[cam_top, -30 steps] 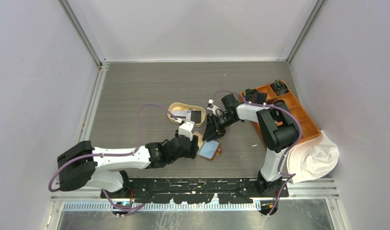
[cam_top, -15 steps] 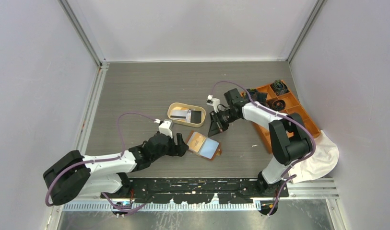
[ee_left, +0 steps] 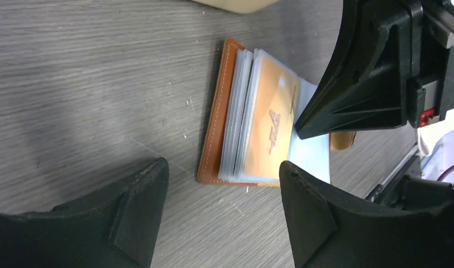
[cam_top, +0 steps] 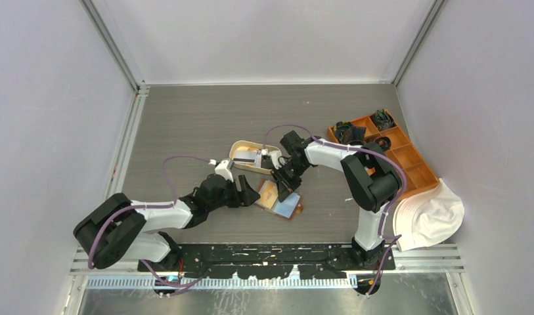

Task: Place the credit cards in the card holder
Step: Close the card holder at the center of the board.

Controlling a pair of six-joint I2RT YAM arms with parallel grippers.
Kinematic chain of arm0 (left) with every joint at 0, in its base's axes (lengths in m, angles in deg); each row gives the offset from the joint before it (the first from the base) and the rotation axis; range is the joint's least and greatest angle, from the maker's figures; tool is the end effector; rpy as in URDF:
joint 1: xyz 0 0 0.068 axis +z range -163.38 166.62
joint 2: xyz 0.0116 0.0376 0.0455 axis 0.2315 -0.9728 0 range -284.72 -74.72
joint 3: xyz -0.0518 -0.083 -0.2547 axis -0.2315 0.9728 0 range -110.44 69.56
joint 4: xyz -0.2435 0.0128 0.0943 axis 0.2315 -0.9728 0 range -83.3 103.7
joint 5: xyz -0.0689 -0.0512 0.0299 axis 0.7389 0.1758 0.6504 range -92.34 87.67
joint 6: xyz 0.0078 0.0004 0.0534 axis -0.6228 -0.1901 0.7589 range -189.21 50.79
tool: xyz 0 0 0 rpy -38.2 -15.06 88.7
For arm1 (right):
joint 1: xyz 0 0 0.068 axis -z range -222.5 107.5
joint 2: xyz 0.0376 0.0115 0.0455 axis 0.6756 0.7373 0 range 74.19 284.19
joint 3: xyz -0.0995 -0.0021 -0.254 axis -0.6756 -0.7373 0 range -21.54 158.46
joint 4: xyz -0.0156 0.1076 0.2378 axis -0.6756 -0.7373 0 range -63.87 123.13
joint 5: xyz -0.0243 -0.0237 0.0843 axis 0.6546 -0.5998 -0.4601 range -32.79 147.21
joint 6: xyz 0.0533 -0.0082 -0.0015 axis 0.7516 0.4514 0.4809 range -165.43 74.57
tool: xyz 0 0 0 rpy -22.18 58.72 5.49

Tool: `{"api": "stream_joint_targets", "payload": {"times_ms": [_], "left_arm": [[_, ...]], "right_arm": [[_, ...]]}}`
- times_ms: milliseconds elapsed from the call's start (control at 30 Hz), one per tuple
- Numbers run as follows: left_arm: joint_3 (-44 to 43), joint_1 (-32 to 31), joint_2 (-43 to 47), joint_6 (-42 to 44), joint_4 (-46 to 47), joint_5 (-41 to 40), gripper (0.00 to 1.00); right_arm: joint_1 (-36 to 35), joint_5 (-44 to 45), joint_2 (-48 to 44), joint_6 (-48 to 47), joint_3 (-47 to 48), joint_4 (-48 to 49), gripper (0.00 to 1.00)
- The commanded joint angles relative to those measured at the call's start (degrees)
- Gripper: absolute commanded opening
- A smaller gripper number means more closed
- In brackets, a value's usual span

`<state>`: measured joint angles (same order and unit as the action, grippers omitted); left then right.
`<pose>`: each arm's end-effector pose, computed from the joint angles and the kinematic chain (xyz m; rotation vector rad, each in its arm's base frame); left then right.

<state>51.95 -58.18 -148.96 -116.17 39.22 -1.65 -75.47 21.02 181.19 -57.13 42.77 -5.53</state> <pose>0.1608 -0.1601 0.1393 -0.0353 2.2681 -0.9285 0.2682 0.1991 0.1424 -1.1897 2.7035 0.9894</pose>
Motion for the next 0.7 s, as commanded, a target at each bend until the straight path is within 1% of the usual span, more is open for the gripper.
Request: {"api": "stream_joint_targets", "payload": {"times_ms": [0, 167, 300, 433, 533, 667], "left_arm": [[1.1, 2.5, -5.1, -3.1, 9.0, 5.2, 0.73], [0.8, 3.5, -11.6, -4.8, 13.5, 7.7, 0.72], [0.6, 3.5, -16.4, -7.4, 17.4, 9.3, 0.7], [1.4, 3.5, -20.4, -10.8, 23.8, 11.7, 0.67], [2.3, 3.5, -23.7, -13.6, 31.3, 14.0, 0.62], [2.4, 3.5, -28.3, -18.1, 41.3, 17.1, 0.52]], "right_arm": [[0.3, 4.5, 0.3, 2.1, 2.3, 1.2, 0.06], [0.3, 6.9, 0.3, 2.7, 2.6, 2.3, 0.06], [0.3, 7.0, 0.9, 3.3, 2.9, 2.4, 0.06], [0.3, 6.5, 1.7, 3.8, 3.3, 2.1, 0.07], [0.3, 6.1, 2.2, 3.9, 3.6, 1.8, 0.07], [0.3, 4.7, 2.7, 3.8, 4.1, 1.0, 0.08]]}}
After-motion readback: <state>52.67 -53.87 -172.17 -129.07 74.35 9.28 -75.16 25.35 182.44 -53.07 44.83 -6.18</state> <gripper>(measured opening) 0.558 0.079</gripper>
